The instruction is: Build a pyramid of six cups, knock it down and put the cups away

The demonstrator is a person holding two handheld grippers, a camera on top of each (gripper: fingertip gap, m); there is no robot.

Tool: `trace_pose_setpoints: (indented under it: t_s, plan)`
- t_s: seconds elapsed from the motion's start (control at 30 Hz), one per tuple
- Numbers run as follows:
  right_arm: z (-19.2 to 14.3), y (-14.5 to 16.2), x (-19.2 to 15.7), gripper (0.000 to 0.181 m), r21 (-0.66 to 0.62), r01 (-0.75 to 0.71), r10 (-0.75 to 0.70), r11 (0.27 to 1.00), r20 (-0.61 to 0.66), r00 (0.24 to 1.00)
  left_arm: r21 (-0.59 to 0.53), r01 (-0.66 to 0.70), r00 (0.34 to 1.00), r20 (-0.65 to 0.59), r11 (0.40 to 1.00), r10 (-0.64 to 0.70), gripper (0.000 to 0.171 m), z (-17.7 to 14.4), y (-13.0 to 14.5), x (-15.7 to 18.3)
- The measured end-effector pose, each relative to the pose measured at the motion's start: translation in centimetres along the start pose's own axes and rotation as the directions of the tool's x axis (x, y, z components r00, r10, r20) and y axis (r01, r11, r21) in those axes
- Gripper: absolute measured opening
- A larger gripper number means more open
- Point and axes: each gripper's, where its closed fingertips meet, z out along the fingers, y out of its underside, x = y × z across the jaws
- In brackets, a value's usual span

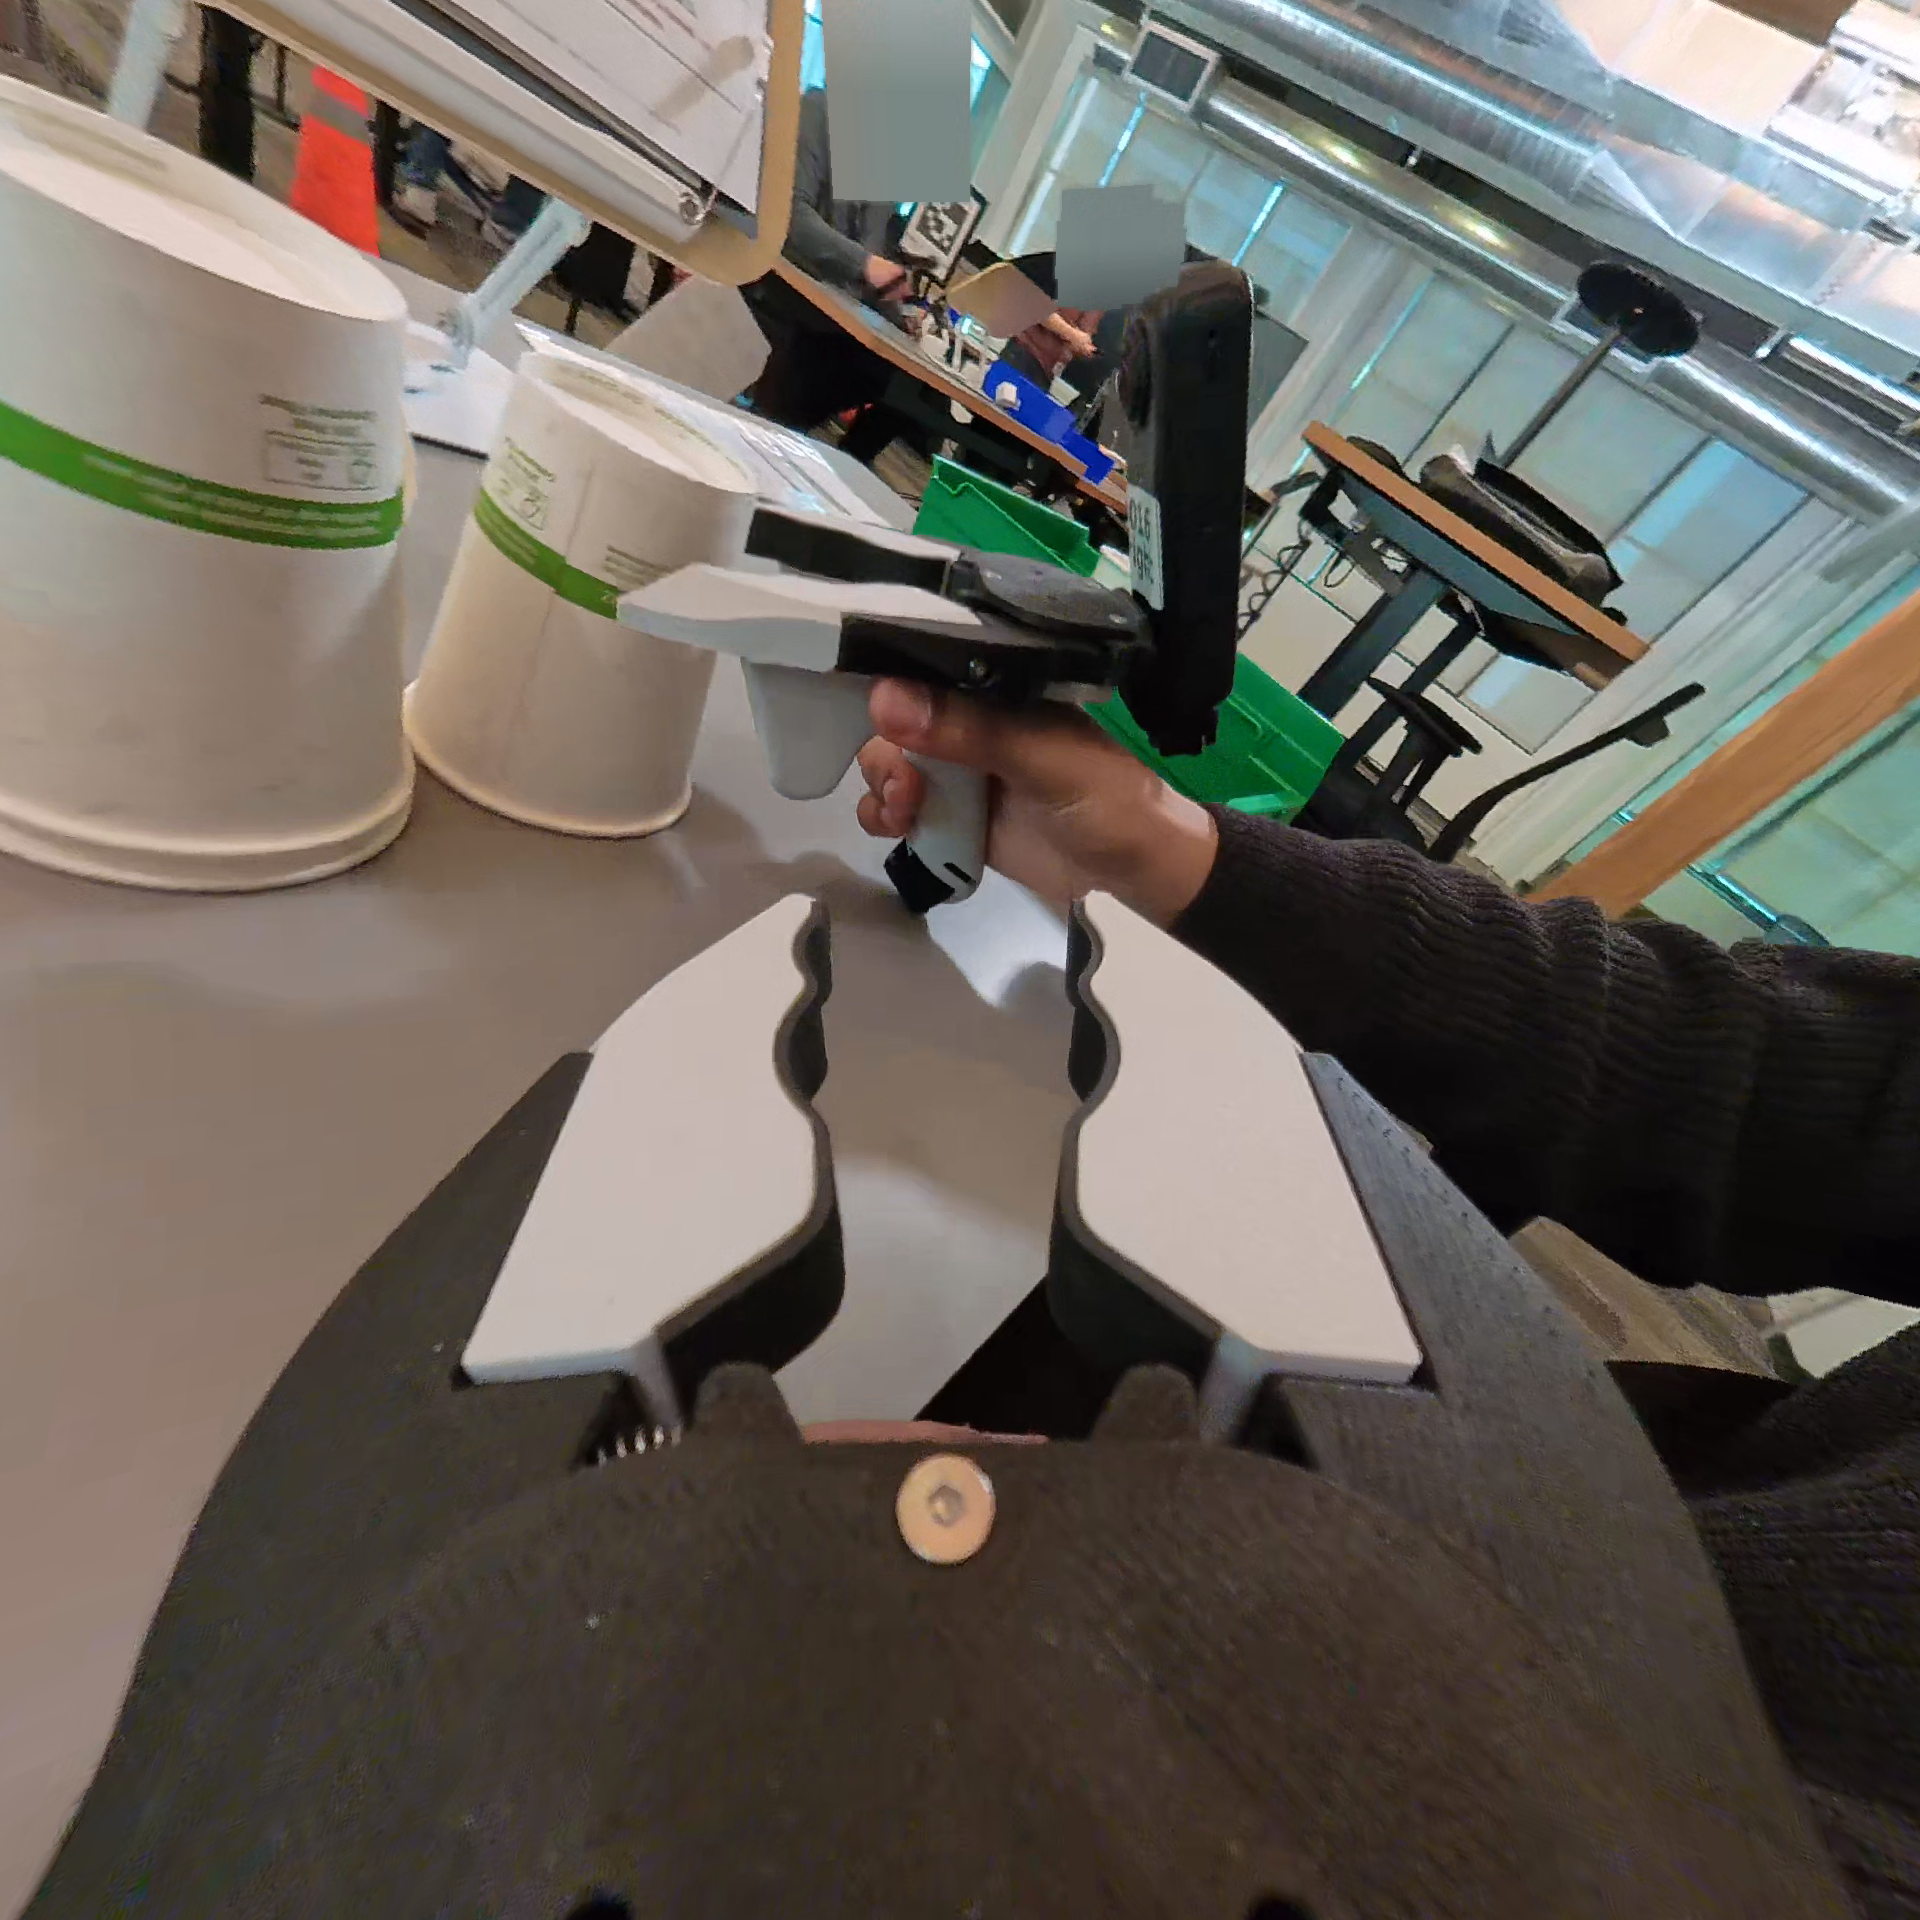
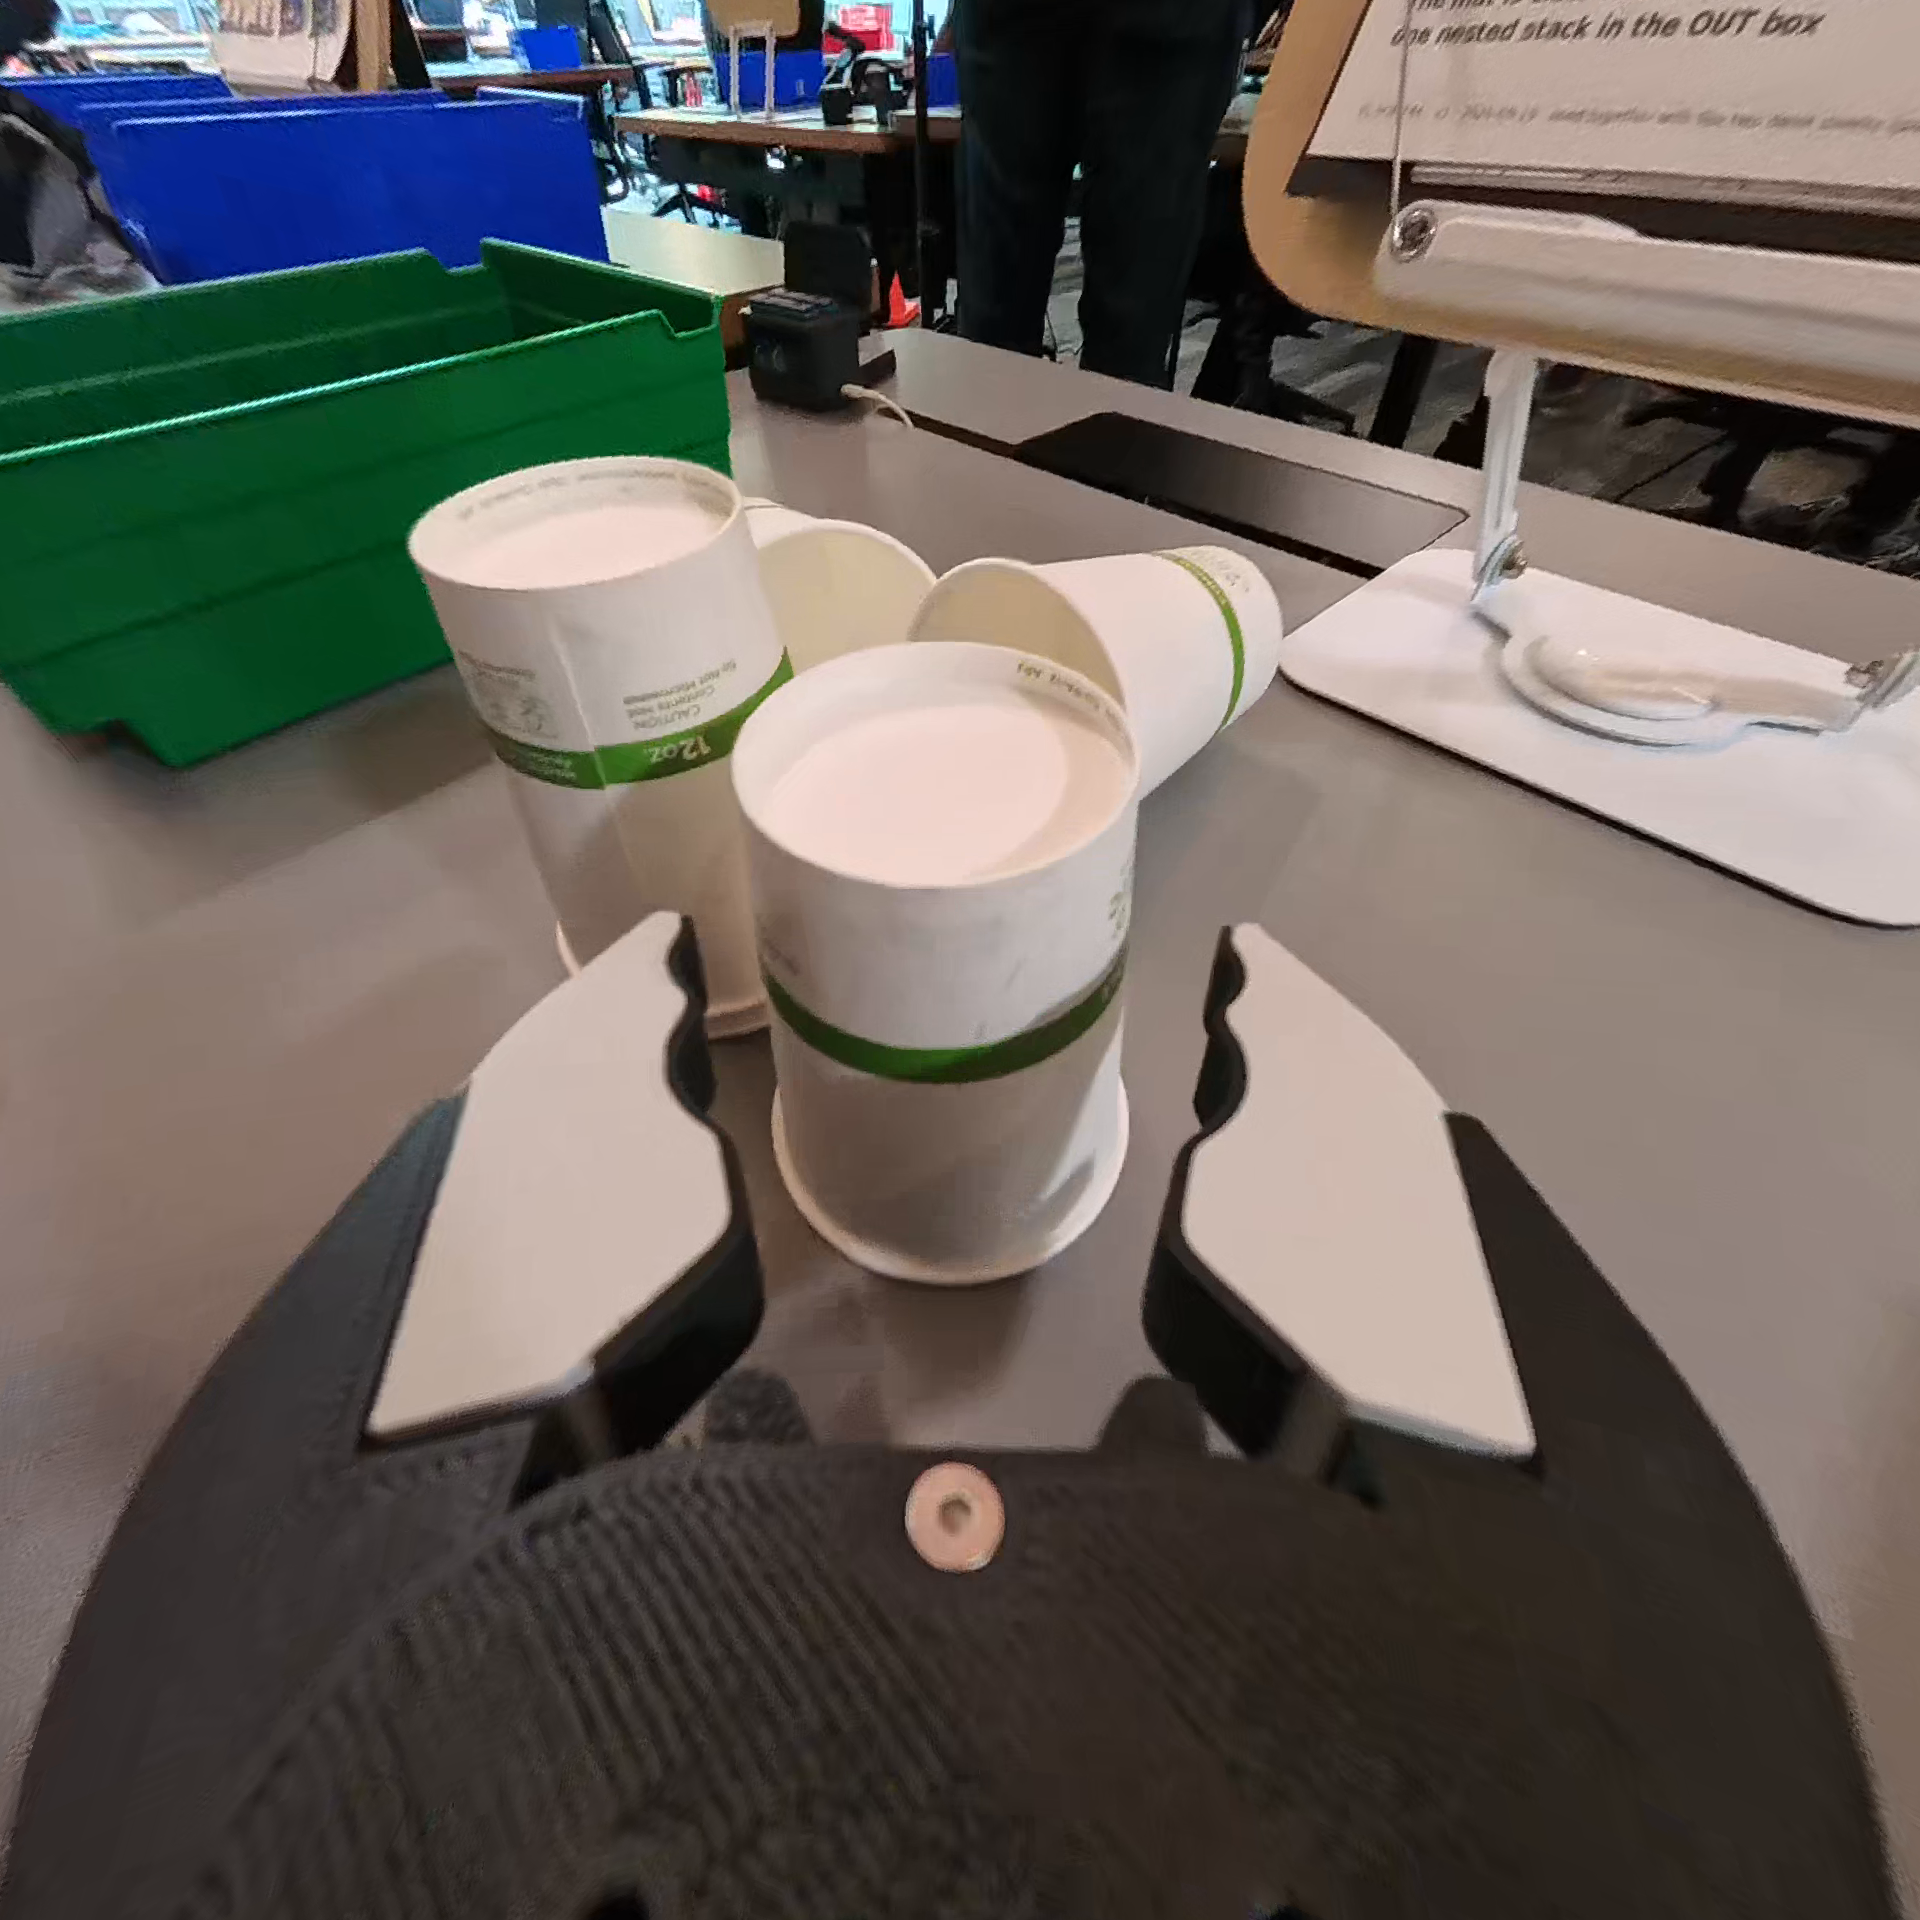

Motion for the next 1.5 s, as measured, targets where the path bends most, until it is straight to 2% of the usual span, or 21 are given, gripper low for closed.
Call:
trace_pose_setpoints:
  t_s: [0.1, 0.17, 0.3, 0.4, 0.5, 0.57, 0.63, 0.77, 0.87, 0.9, 0.97, 1.07, 1.13, 1.2, 1.27, 1.33, 1.4, 1.5]
  plan:
    - [0.8, 0.4, -0.4, 0.072, -0.045, 0.01, -0.009, 0.999, 0.038, 0.999, 0.0, -0.014, 0.999, 0.031, 1.0, 0.014, 0.044, -0.7, 0.2, -0.1]
    - [0.8, 0.1, -0.7, 0.071, -0.027, 0.024, -0.022, 0.999, 0.056, 0.998, 0.006, -0.028, 0.998, 0.048, 1.0, 0.028, 0.044, -1.1, 0.2, -0.1]
    - [-0.7, -2.7, -1.2, 0.071, 0.129, 0.002, -0.017, 0.992, 0.115, 0.993, 0.011, -0.033, 0.997, 0.063, 0.999, 0.032, 0.044, -1.4, 0.2, -0.3]
    - [-3.1, -5.1, -1.9, 0.071, 0.247, -0.134, 0.08, 0.96, 0.216, 0.973, 0.016, -0.014, 0.999, 0.051, 1.0, 0.013, 0.044, -1.2, 0.1, -0.3]
    - [-5.7, -6.0, -2.7, 0.071, 0.281, -0.336, 0.236, 0.899, 0.337, 0.912, 0.032, 0.012, 1.0, 0.018, 0.999, -0.013, 0.044, -0.7, -0.4, 0.0]
    - [-7.1, -6.6, -3.4, 0.071, 0.303, -0.417, 0.283, 0.857, 0.399, 0.872, 0.028, 0.024, 1.0, -0.007, 0.999, -0.024, 0.043, -0.1, -0.5, 0.1]
    - [-8.2, -7.0, -4.1, 0.071, 0.328, -0.414, 0.259, 0.849, 0.424, 0.868, 0.024, 0.045, 0.998, -0.043, 0.999, -0.044, 0.043, 0.7, -0.6, 0.3]
    - [-9.5, -5.9, -6.5, 0.071, 0.296, -0.357, 0.194, 0.886, 0.463, 0.865, 0.042, 0.125, 0.981, -0.152, 0.991, -0.117, 0.044, 2.1, -1.4, 1.3]
    - [-10.9, -5.8, -7.1, 0.071, 0.311, -0.37, 0.191, 0.876, 0.48, 0.856, 0.018, 0.182, 0.967, -0.187, 0.983, -0.176, 0.043, 3.3, -1.5, 1.2]
    - [-11.1, -5.8, -6.8, 0.071, 0.319, -0.373, 0.199, 0.871, 0.465, 0.863, 0.012, 0.193, 0.958, -0.219, 0.981, -0.186, 0.04, 3.6, -1.6, 1.5]
    - [-11.4, -5.3, -5.9, 0.071, 0.315, -0.374, 0.213, 0.872, 0.444, 0.87, 0.025, 0.218, 0.937, -0.285, 0.976, -0.202, 0.018, 3.9, -2.3, 2.2]
    - [-10.9, -3.7, -4.3, 0.075, 0.241, -0.377, 0.26, 0.894, 0.407, 0.876, 0.059, 0.206, 0.93, -0.322, 0.977, -0.177, 0.004, 4.0, -3.3, 2.3]
    - [-10.3, -2.0, -3.2, 0.085, 0.151, -0.33, 0.257, 0.932, 0.367, 0.894, 0.088, 0.174, 0.955, -0.259, 0.981, -0.146, 0.004, 4.0, -3.9, 1.0]
    - [-10.0, -0.8, -1.3, 0.091, 0.112, -0.248, 0.212, 0.962, 0.268, 0.94, 0.111, 0.121, 0.973, -0.211, 0.986, -0.096, 0.004, 3.8, -4.5, 0.1]
    - [-10.2, -1.0, 0.1, 0.091, 0.145, -0.085, 0.063, 0.986, 0.151, 0.986, 0.082, 0.047, 0.988, -0.154, 0.995, -0.034, 0.004, 3.7, -4.3, -0.6]
    - [-10.5, -1.1, 0.0, 0.083, 0.133, 0.171, -0.179, 0.976, 0.05, 0.983, 0.047, -0.044, 0.995, -0.084, 0.998, 0.048, 0.004, 3.7, -3.8, -1.0]
    - [-10.4, 0.1, -1.0, 0.08, 0.024, 0.464, -0.464, 0.885, 0.006, 0.886, -0.006, -0.135, 0.99, -0.038, 0.991, 0.135, 0.004, 4.1, -2.8, -1.0]
    - [-10.3, 0.9, -2.9, 0.074, -0.046, 0.81, -0.81, 0.585, -0.069, 0.582, -0.125, -0.204, 0.979, -0.045, 0.971, 0.2, 0.004, 4.9, -0.5, -0.4]
